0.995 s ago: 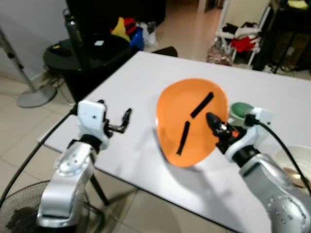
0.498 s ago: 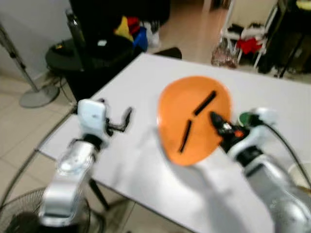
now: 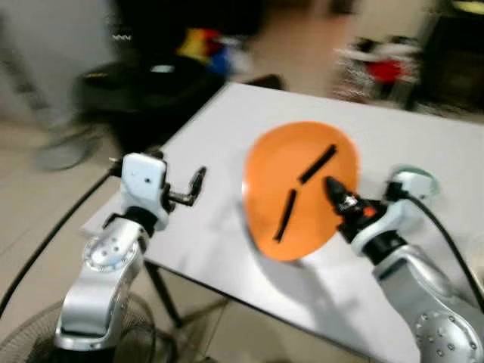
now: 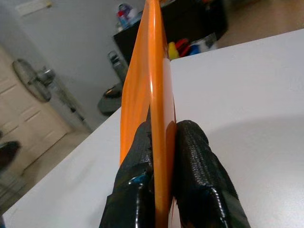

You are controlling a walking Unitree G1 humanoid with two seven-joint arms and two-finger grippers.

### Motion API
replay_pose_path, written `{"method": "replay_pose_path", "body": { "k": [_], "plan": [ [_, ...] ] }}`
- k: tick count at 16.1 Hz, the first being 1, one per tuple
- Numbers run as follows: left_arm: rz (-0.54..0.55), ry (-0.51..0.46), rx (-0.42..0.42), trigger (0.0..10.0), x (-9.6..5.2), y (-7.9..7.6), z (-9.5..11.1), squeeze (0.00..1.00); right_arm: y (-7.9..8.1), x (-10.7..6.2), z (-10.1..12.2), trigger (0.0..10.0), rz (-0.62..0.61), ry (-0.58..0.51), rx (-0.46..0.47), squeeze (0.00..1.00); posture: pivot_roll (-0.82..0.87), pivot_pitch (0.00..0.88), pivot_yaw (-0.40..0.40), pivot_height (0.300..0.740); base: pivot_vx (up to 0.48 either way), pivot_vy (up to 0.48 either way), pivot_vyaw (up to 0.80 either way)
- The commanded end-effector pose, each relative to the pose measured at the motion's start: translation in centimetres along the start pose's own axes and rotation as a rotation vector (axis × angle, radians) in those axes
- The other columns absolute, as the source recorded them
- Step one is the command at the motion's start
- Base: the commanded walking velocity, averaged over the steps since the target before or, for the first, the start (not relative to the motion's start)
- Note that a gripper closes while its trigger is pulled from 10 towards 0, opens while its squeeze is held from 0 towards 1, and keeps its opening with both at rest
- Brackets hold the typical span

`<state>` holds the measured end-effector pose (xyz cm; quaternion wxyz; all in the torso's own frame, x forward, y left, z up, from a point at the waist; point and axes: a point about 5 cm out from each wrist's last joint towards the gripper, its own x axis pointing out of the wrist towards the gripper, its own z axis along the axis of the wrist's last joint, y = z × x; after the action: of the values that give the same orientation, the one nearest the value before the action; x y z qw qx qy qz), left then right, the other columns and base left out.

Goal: Setting the table

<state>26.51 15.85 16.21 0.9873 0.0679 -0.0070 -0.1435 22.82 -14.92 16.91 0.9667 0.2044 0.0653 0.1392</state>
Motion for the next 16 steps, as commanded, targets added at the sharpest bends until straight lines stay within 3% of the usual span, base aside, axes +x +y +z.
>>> {"method": "replay_pose_path", "body": {
  "k": [1,4,7,11,16],
  "plan": [
    [-0.024,-0.013,0.028,10.0,0.4,-0.6,0.4,0.0,0.0,-0.3,1.3,10.0,-0.014,-0.07,-0.021,0.0,0.04,0.0,0.079,0.74,0.0,-0.48,0.0],
    [-0.031,-0.014,0.017,10.0,0.5,-0.8,0.3,0.0,-0.2,-0.3,1.2,10.0,-0.03,-0.068,-0.007,0.0,0.04,0.0,0.08,0.74,0.0,-0.48,0.0],
    [-0.057,-0.011,0.0,10.0,0.4,-1.0,0.4,0.0,-0.4,-0.1,0.9,10.0,-0.034,-0.056,0.048,0.0,0.04,0.0,0.081,0.74,0.0,0.0,0.0],
    [-0.21,0.004,-0.013,10.0,-0.1,-2.2,0.2,0.0,-0.7,-0.3,-0.5,10.0,-0.015,0.044,0.231,0.0,0.05,0.0,0.079,0.74,0.0,0.0,0.0],
    [-0.359,0.039,-0.04,10.0,-0.9,-3.2,-0.1,0.0,-1.9,-1.8,-1.8,10.0,-0.072,0.085,0.367,0.0,0.04,0.0,0.088,0.74,0.0,0.0,0.0]
  ]
}}
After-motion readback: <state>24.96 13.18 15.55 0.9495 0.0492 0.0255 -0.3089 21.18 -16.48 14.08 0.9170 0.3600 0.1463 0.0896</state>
